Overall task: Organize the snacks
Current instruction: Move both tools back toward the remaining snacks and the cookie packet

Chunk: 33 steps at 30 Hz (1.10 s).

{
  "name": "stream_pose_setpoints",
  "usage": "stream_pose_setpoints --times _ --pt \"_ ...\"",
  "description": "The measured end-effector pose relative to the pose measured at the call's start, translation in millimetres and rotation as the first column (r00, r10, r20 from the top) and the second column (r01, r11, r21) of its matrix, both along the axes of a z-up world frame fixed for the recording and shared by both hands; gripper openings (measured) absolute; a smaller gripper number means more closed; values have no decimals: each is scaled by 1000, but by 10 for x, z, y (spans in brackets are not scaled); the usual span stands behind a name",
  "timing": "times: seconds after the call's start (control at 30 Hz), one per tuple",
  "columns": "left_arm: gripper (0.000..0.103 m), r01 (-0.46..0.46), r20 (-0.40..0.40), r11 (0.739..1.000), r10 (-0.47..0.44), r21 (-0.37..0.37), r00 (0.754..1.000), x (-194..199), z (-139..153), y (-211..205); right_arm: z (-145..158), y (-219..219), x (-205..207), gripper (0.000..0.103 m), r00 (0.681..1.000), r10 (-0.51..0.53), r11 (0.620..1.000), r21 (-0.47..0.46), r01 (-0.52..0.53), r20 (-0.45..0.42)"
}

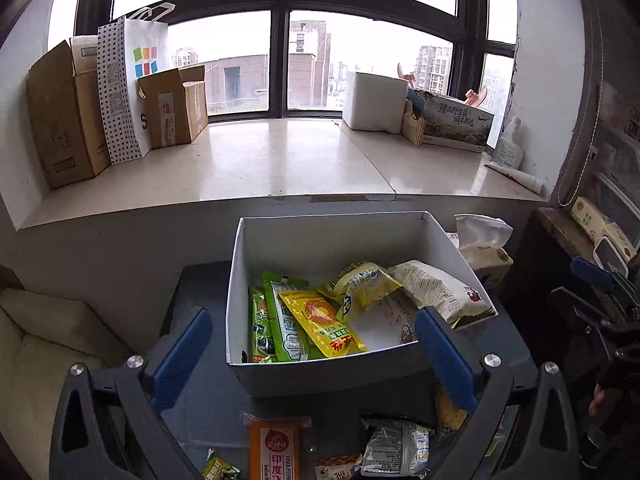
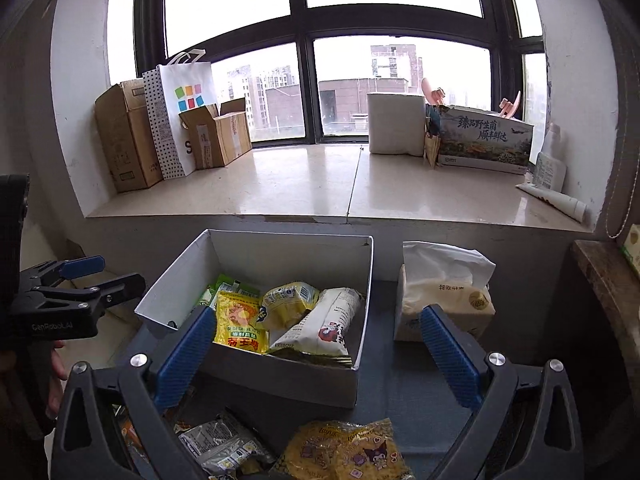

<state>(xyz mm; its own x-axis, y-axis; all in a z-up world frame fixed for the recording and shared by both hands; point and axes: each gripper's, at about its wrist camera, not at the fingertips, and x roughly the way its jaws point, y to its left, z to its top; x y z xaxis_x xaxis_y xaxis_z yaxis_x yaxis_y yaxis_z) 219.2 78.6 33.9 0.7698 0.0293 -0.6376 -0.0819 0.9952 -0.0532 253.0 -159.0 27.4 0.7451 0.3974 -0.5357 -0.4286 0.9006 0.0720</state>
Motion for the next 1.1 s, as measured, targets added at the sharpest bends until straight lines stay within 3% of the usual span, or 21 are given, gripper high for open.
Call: stream_pose_setpoints --times 0.2,0.53,0.73,1.1 --pt "103 38 4 999 -38 1 999 -644 -48 -148 -215 -340 -540 103 998 33 999 36 -31 -47" --pt "103 32 -55 998 -36 -56 998 -1373 -354 -269 -962 -609 -1139 103 983 32 999 19 -29 -182" --pt "103 45 -81 997 -50 -64 996 -1481 -459 -336 -1160 -680 -1026 103 976 -4 1000 -22 -1 -220" --pt "103 34 -116 997 -41 -67 992 -1507 -574 -332 -1352 -530 -327 103 969 -41 992 -127 10 -244"
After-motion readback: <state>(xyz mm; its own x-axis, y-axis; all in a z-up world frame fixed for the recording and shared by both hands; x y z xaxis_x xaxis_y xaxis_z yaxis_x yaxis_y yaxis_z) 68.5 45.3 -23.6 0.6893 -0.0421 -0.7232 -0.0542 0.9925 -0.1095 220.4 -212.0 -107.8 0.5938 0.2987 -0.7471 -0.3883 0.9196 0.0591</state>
